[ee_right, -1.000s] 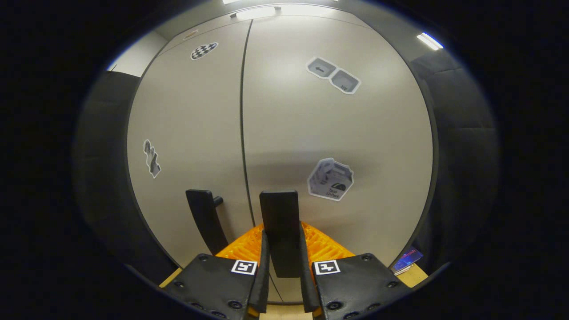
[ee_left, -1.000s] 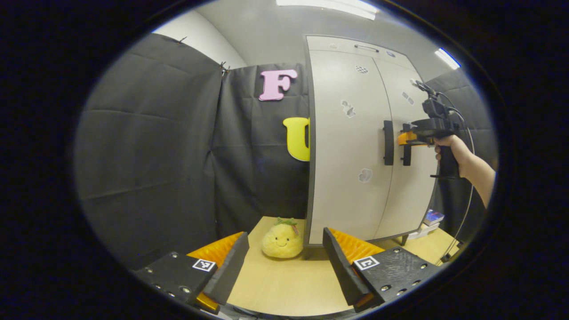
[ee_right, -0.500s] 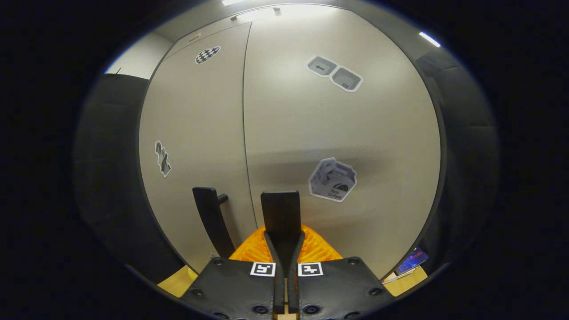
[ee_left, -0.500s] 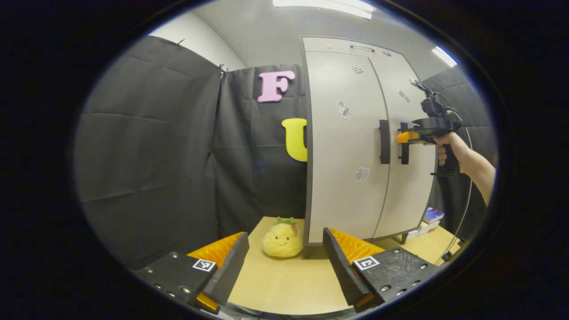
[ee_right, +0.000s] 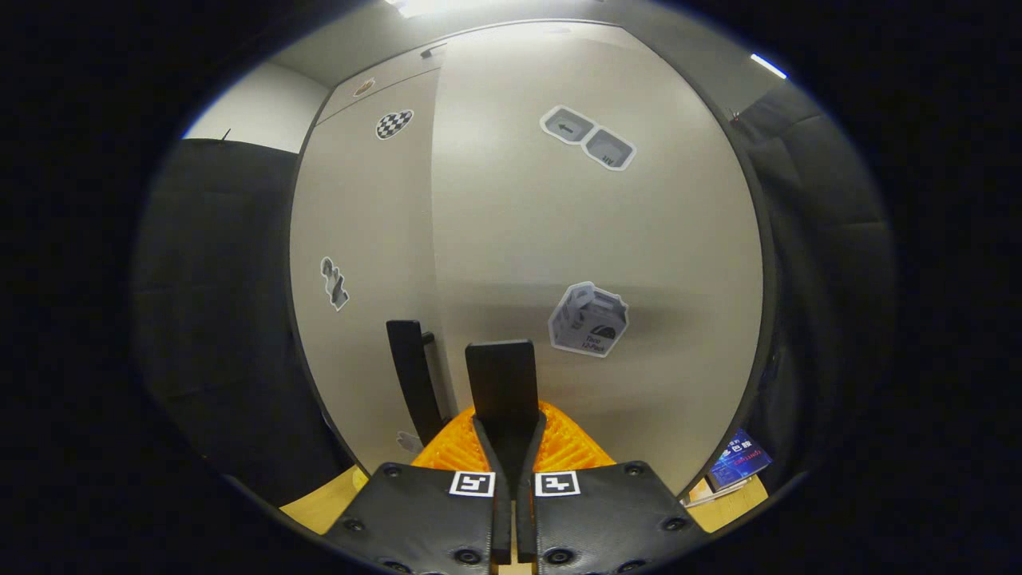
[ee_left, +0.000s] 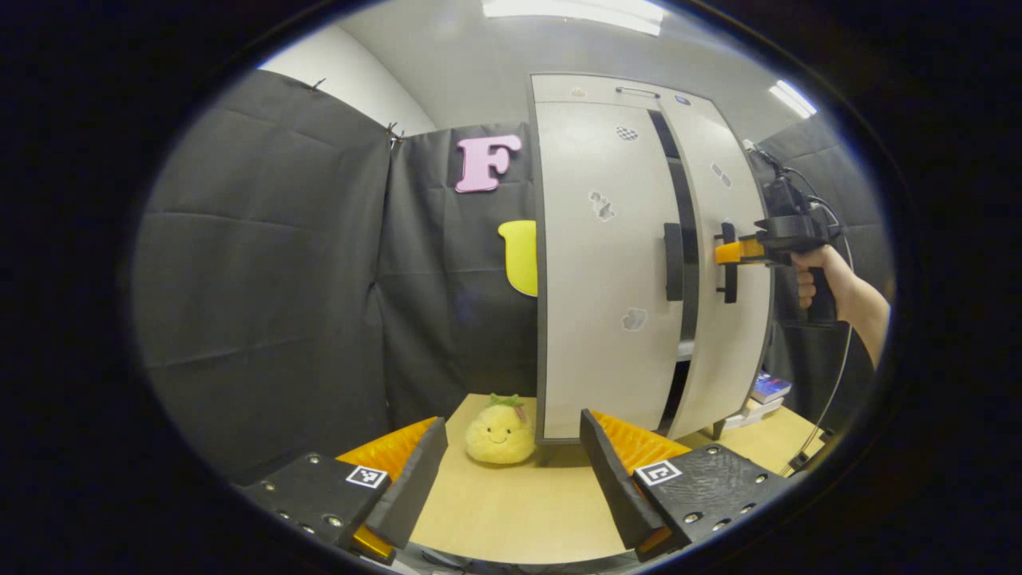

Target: Open the right door of the double-door shoe cabinet with the right hand, and open the left door with the left hand.

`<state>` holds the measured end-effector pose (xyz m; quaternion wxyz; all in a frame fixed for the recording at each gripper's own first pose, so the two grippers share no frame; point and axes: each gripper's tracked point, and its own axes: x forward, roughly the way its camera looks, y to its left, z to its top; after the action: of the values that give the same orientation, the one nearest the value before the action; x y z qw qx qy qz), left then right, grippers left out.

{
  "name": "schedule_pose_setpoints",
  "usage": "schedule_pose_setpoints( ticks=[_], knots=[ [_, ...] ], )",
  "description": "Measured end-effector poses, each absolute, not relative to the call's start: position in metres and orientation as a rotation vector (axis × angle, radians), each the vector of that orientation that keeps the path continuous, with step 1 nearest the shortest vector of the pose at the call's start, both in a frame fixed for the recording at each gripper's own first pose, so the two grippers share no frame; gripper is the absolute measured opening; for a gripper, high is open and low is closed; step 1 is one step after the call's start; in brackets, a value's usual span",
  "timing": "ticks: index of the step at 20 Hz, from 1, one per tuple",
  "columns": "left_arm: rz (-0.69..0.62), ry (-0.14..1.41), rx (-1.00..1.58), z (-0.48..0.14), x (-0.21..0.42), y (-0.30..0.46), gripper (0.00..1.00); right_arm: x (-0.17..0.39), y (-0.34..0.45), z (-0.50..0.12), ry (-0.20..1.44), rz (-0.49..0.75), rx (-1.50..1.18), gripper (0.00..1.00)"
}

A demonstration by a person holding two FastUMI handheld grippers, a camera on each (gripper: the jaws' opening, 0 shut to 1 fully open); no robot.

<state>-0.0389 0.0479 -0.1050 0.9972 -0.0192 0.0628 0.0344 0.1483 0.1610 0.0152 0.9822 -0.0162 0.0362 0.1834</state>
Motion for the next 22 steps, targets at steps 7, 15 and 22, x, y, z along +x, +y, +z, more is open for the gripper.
schedule_pose_setpoints(
  ticks=[7,15,22],
  knots=[
    [0.004,0.143,-0.049,-0.109,-0.037,0.015,0.96,0.110,0.132,0.015,0.071,0.368,-0.025,0.04],
    [-0.041,0.139,-0.041,-0.110,-0.040,-0.003,0.96,0.084,0.103,0.017,0.067,0.340,-0.018,0.04],
    [-0.076,0.156,-0.050,-0.115,-0.035,-0.010,0.96,0.068,0.079,0.019,0.060,0.303,-0.009,0.04]
  ],
)
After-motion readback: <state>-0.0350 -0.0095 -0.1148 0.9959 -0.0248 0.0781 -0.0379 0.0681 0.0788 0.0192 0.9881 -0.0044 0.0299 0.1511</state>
